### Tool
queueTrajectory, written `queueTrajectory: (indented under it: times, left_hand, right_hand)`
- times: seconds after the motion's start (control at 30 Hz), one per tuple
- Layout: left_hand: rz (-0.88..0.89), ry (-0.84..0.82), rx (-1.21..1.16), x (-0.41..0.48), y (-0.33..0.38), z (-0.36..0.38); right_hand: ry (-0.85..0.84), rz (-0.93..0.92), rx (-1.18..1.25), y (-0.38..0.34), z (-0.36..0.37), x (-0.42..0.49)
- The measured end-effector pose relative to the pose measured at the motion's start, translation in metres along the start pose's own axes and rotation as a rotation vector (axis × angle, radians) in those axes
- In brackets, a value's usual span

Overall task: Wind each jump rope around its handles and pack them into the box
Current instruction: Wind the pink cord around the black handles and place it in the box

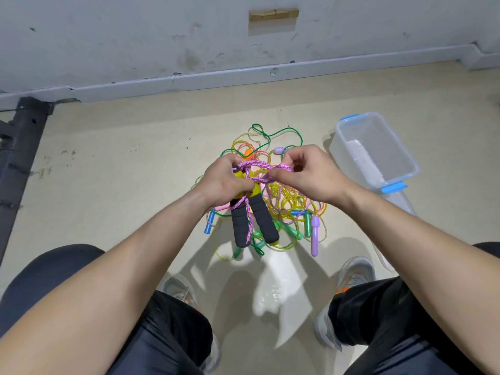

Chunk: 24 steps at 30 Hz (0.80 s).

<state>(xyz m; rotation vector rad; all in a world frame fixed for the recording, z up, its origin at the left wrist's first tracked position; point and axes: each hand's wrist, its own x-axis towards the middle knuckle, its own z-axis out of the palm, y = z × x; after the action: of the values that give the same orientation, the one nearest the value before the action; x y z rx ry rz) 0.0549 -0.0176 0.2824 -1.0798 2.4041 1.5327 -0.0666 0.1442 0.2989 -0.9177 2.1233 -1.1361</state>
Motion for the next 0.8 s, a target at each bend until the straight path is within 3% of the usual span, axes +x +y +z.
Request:
queueTrajectory:
  times: [0.13, 0.3, 0.43, 0.5, 0.57, 0.67, 0.8]
  left_hand:
    - [-0.014, 0.092, -0.043, 0.005, -0.001, -0.006]
    - [-0.008, 0.238, -0.057, 0.014, -0.008, -0.010]
    - [-0.026, 0.340, -0.022, 0.017, -0.015, -0.014]
    - [-0.053, 0.374, -0.027, 0.020, -0.017, -0.018]
    - [-0.075, 0.389, -0.025, 0.023, -0.020, -0.021]
    - [-0.087, 0.399, -0.038, 0.025, -0.022, -0.020]
    - [-0.093, 0.423, -0.060, 0.029, -0.021, -0.024]
  right_hand:
    - [-0.031, 0.022, -0.018, 0.001, 0.001, -0.001]
    - [-0.062, 0.042, 0.176, -0.001, -0.002, -0.003]
    - [-0.007, -0.198, -0.443, 0.005, 0.000, -0.004]
    - [-0.063, -0.244, -0.448, 0.009, 0.000, -0.005]
    - [-0.099, -0.179, -0.277, 0.008, -0.002, -0.006]
    - [-0.071, -0.043, 0.285, 0.001, -0.005, -0.011]
    - [0.045, -0.053, 0.477, -0.002, -0.002, -0.007]
